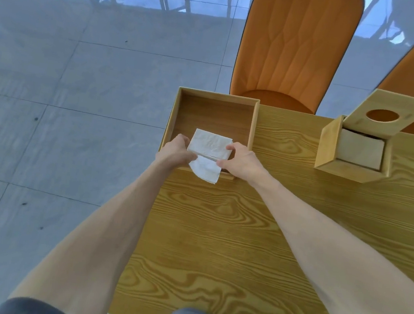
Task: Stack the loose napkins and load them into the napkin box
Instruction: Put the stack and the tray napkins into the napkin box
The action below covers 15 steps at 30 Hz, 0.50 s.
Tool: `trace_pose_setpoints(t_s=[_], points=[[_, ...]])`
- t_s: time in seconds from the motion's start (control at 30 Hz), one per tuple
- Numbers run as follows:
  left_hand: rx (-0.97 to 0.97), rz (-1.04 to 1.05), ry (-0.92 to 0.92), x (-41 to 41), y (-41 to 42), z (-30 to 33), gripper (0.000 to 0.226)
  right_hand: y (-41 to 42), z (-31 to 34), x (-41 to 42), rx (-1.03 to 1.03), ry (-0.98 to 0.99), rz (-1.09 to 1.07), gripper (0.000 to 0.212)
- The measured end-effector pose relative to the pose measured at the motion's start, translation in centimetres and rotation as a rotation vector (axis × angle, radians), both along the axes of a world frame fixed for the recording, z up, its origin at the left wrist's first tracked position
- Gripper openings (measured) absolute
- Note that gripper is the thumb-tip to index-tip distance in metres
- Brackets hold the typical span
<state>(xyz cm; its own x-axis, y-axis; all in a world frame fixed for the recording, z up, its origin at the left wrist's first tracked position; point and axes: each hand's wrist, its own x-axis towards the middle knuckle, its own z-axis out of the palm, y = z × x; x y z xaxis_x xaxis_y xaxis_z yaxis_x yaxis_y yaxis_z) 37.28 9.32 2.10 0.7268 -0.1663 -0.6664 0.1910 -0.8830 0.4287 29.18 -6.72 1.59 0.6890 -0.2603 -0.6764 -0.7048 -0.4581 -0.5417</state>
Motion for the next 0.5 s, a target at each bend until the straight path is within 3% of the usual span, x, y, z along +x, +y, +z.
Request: trace_pose_setpoints(t_s=[0.1,0.3,0.5], points=[[-0.145,0.200,0.116,0.6,-0.7,0.4,0.050,0.0,-0.2,0.5,0.175,0.003,-0.203,0.055],[-0.284,0.443,0.164,1.6,-1.5,0.3,0.033,-0.9,0.3,1.1,0.378,0.051,-0.489,0.024],[-0.284,0.492,0.234,1.7,-2.4,0.0,0.034,-1.0,-0.2,1.2,0.358,-0.006,-0.530,0.032]])
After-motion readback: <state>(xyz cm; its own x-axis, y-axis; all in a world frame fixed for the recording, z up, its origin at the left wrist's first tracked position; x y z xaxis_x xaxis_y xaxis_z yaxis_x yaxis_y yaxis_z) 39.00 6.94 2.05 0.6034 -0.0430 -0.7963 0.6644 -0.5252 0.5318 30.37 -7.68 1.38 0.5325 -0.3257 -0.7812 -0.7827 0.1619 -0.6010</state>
